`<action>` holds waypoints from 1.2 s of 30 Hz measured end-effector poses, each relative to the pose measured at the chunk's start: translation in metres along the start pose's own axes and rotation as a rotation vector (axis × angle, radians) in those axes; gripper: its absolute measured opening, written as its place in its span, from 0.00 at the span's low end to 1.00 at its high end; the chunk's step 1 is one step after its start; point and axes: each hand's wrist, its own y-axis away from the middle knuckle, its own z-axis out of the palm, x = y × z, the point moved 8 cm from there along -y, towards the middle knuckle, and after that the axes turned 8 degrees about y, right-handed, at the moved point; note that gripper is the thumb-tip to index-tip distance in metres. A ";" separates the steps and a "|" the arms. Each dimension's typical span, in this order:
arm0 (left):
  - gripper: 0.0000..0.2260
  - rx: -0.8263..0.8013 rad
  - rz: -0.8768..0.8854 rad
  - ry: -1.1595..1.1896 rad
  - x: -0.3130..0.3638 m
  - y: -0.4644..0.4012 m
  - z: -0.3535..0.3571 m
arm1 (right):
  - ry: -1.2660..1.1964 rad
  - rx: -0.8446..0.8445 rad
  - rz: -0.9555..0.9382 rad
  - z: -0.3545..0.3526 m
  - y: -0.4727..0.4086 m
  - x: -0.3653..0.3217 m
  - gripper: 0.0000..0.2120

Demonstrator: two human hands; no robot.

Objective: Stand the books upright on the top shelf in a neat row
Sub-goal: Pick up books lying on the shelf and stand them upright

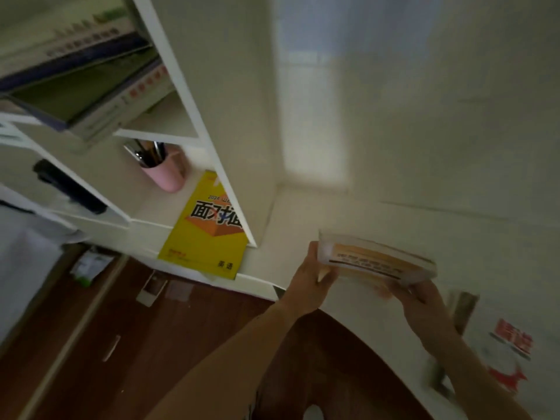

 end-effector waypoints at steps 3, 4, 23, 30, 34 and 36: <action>0.32 -0.033 -0.070 -0.053 -0.011 0.006 0.007 | 0.023 -0.043 0.028 0.010 -0.003 0.011 0.15; 0.30 -0.032 -0.083 -0.044 -0.014 0.007 0.008 | 0.037 -0.047 0.032 0.012 -0.004 0.014 0.15; 0.16 0.219 0.223 0.477 0.243 0.176 -0.221 | 0.102 -0.242 -0.536 0.025 0.151 -0.358 0.21; 0.12 0.489 0.611 0.396 0.383 0.263 -0.319 | -0.020 -0.329 -0.822 0.021 0.230 -0.519 0.20; 0.13 0.637 0.710 0.349 0.432 0.276 -0.353 | 0.002 -0.242 -0.822 0.026 0.223 -0.577 0.17; 0.12 0.730 0.792 0.302 0.463 0.268 -0.374 | 0.015 -0.128 -0.845 0.025 0.207 -0.615 0.12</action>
